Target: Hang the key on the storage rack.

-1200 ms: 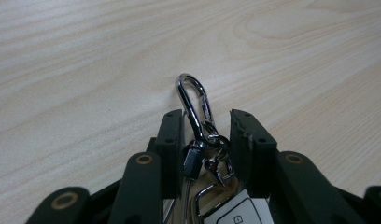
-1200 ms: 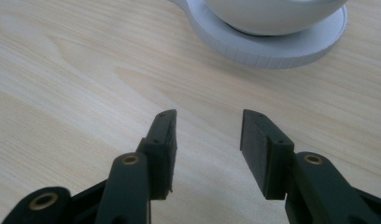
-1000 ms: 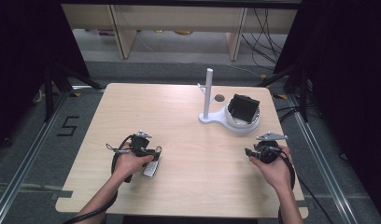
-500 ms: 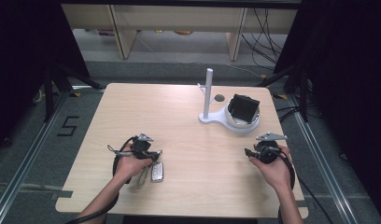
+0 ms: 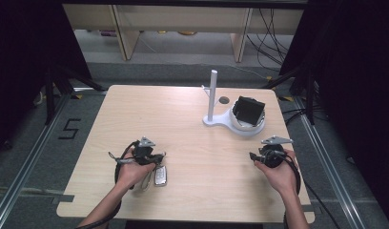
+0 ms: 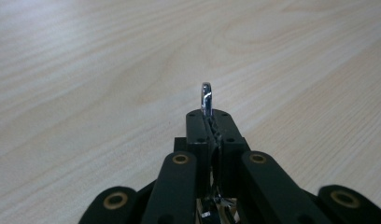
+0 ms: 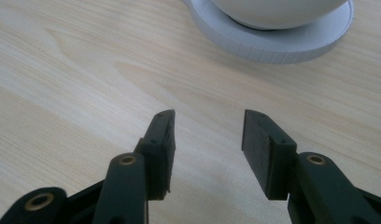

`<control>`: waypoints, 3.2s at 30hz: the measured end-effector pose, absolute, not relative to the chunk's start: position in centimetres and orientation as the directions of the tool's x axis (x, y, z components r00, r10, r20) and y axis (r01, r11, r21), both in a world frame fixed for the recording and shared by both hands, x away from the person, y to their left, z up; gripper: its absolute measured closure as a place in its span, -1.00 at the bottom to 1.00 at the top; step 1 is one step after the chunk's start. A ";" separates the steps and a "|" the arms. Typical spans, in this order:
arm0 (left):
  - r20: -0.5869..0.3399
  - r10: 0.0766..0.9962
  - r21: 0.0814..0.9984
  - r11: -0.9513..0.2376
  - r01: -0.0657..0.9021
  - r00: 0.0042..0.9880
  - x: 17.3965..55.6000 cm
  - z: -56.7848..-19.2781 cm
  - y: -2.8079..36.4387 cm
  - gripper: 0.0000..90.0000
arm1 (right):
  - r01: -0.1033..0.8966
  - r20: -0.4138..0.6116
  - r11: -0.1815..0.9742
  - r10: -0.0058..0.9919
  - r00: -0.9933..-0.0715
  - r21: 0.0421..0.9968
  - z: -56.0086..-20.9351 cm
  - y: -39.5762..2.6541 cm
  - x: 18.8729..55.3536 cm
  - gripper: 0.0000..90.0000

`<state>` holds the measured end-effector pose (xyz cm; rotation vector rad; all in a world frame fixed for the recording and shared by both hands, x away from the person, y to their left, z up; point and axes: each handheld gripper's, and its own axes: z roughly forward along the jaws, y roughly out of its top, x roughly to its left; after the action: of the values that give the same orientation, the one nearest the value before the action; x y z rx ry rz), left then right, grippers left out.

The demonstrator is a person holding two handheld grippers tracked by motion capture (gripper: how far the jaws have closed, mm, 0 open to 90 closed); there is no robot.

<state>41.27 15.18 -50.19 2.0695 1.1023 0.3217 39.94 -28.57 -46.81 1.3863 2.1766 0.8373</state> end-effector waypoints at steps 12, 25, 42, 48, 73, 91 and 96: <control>-0.087 0.805 0.829 -0.268 0.491 0.587 41.4 -48.4 14.5 0.93 | 0.669 -0.012 0.305 0.915 -0.404 0.678 -46.7 -28.5 39.7 0.23; -0.071 0.828 0.874 -0.218 0.435 0.557 42.3 -47.5 14.2 0.93 | 0.663 -0.022 0.313 0.913 -0.408 0.680 -46.9 -28.4 39.7 0.23; 0.025 0.848 0.933 -0.209 0.292 0.529 43.6 -46.2 12.5 0.92 | 0.669 -0.017 0.308 0.915 -0.403 0.677 -46.9 -28.3 39.6 0.22; 0.074 0.860 0.945 -0.223 0.241 0.505 44.0 -45.5 11.8 0.93 | 0.648 -0.026 0.322 0.906 -0.423 0.690 -47.1 -28.4 39.8 0.22; 0.124 0.861 0.968 -0.213 0.129 0.492 45.6 -43.4 9.5 0.92 | 0.648 -0.027 0.319 0.908 -0.418 0.692 -47.1 -28.4 39.7 0.21; 0.139 0.866 0.976 -0.202 0.083 0.481 46.4 -42.3 7.8 0.92 | 0.654 -0.025 0.317 0.910 -0.414 0.687 -47.2 -28.4 39.6 0.20; 0.141 0.868 0.977 -0.200 0.075 0.476 46.7 -42.0 7.5 0.92 | 0.657 -0.027 0.318 0.910 -0.413 0.684 -47.2 -28.4 39.6 0.20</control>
<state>46.75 7.48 -41.99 1.6184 0.8314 0.8974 39.62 -28.39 -47.24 1.3890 2.1815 0.8411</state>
